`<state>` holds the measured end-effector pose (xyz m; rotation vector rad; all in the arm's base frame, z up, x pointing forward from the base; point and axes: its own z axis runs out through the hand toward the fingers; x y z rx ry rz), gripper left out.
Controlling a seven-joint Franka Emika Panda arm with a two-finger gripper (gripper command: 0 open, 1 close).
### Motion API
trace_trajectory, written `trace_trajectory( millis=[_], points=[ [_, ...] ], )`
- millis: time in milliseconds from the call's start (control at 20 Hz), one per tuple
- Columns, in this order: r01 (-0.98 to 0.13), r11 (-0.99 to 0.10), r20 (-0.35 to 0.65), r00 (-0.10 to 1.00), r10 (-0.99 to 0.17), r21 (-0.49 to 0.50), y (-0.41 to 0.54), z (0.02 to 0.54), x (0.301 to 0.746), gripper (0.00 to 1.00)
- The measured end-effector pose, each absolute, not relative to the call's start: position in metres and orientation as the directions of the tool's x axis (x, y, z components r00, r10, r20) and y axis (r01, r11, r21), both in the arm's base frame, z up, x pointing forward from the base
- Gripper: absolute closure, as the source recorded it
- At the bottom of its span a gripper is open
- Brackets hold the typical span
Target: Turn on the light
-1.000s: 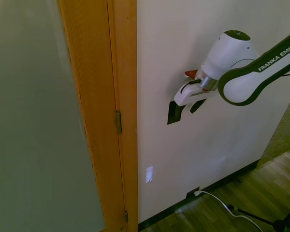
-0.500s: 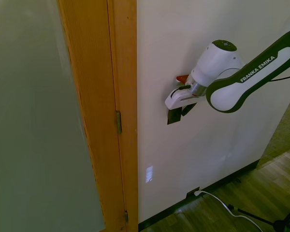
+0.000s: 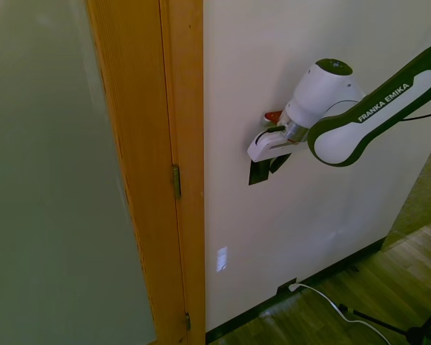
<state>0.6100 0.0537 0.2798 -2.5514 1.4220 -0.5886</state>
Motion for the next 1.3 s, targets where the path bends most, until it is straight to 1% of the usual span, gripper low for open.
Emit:
trace_trajectory(
  millis=[200,750,1100,1150,1300],
  points=[
    [-0.770,-0.542,0.260,0.477,-0.840,-0.338,0.068,0.287,0.609,1.00],
    [-0.777,-0.538,0.272,0.467,-0.841,-0.328,0.068,0.290,0.610,1.00],
    [-0.768,-0.526,0.312,0.432,-0.846,-0.365,0.073,0.303,0.600,1.00],
    [-0.767,-0.527,0.313,0.432,-0.846,-0.365,0.073,0.303,0.600,0.00],
    [-0.768,-0.526,0.311,0.432,-0.846,-0.366,0.074,0.303,0.600,0.00]
  ],
)
